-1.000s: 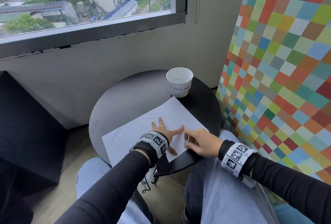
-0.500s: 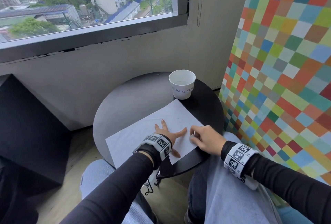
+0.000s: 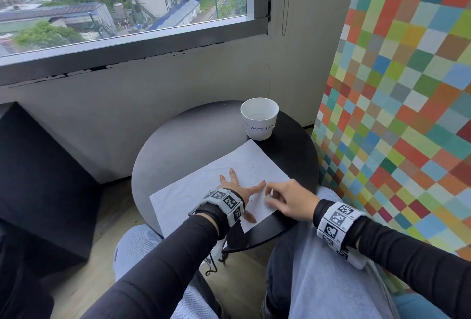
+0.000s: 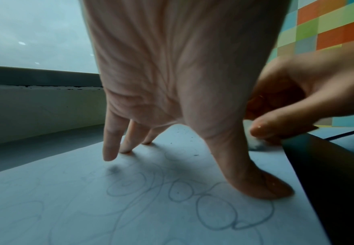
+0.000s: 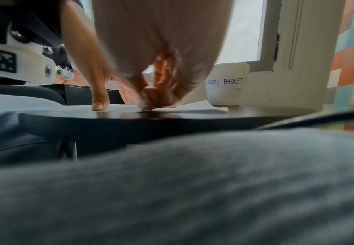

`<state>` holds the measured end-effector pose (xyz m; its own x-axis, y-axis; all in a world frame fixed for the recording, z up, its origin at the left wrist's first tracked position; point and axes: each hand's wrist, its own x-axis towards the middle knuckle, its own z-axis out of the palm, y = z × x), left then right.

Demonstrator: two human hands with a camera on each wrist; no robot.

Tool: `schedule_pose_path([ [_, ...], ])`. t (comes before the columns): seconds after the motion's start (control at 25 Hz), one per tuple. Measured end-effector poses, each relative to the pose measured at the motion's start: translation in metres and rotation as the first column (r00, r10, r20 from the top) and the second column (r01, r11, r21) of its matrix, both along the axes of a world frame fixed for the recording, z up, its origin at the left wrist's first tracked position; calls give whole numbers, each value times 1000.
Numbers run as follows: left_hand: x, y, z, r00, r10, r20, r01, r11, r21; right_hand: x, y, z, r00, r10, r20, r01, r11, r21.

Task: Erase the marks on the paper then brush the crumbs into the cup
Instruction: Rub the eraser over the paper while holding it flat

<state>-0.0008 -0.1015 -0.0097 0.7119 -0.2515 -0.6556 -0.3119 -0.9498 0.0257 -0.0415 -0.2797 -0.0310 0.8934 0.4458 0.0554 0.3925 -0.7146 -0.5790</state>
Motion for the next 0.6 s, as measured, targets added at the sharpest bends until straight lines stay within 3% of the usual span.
schedule_pose_path([
  [0.08, 0, 1, 0, 1000, -5, 3, 5, 1000, 5, 1, -1, 0, 1000, -22, -6, 22, 1000, 10],
  [0.2, 0, 2, -2, 1000, -11, 15, 12, 1000, -21, -5, 5, 0, 994, 103, -44, -104, 994, -19],
  [0.32, 0, 3, -3, 1000, -5, 25, 6, 1000, -21, 2, 1, 1, 999, -52, 10, 52, 999, 6],
  [0.48, 0, 2, -3, 1000, -8, 27, 9, 1000, -28, -8, 9, 1, 991, 130, -37, -131, 991, -32],
  [0.6, -1, 3, -2, 1000, -10, 30, 11, 1000, -23, 0, 5, 2, 1000, -19, 14, 19, 1000, -3],
])
